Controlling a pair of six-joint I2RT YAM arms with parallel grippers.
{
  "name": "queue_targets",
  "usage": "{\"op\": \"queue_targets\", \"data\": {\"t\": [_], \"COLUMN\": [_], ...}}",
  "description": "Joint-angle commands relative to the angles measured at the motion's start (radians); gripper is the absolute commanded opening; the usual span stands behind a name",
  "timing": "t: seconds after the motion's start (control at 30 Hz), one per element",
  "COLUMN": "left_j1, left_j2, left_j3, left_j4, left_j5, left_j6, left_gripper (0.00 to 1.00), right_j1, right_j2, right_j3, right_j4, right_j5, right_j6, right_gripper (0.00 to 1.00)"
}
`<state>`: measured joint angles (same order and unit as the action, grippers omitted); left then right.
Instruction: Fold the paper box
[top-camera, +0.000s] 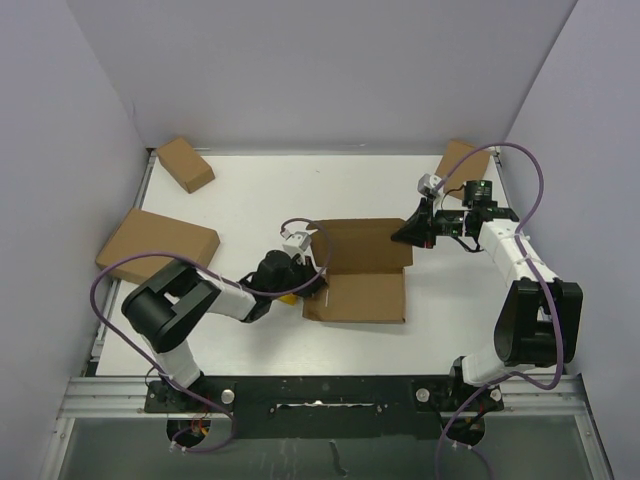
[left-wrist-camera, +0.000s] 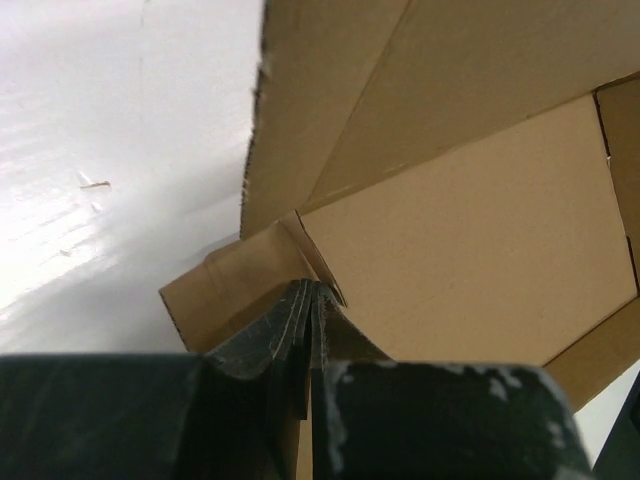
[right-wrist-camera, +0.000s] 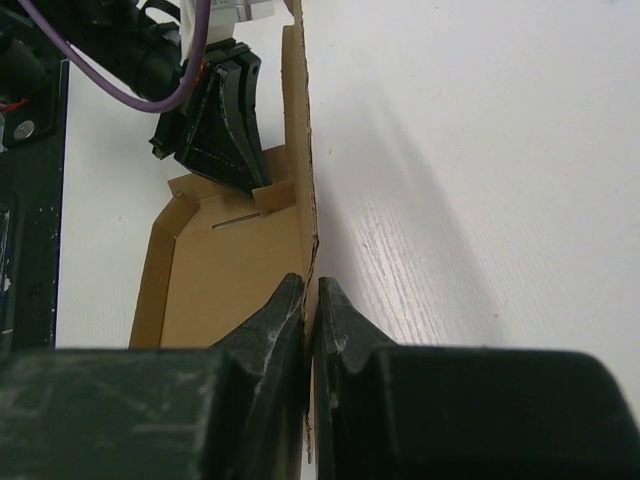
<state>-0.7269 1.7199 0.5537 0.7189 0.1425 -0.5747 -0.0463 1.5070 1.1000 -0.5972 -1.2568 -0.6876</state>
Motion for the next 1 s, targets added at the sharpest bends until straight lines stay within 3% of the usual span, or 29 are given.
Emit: {"op": "queue_targets", "data": {"t": [0.0,0.67,0.83,0.97], "left_j1": [-0.020,-0.040,-0.037,-0.035], "left_j2": [0.043,0.115,0.045,-0.090], "left_j3": [0.045,0.145,0.103,0.061], "left_j4": [0.105,0.113,0.096,-0.006], "left_j5": [-0.005,-0.048,-0.040,-0.035], "left_j6": [-0.028,-0.036,-0.005,0.027], "left_gripper": [0.00,0.00,0.02,0.06], "right_j1": [-0.004,0.005,-0.001,-0.001], "right_j2": [-0.051,-0.047,-0.048,-0.047], "right_j3": [-0.012,-0.018,-0.017,-0.015], "right_j4": [0.058,0.056,0.053,0.047], "right_j5": [-0.035,-0.037,-0.032,-0.030], "right_j6": [0.027,0.021,0.019,0.012], "right_gripper": [0.00,0.00,0.00,0.00]}}
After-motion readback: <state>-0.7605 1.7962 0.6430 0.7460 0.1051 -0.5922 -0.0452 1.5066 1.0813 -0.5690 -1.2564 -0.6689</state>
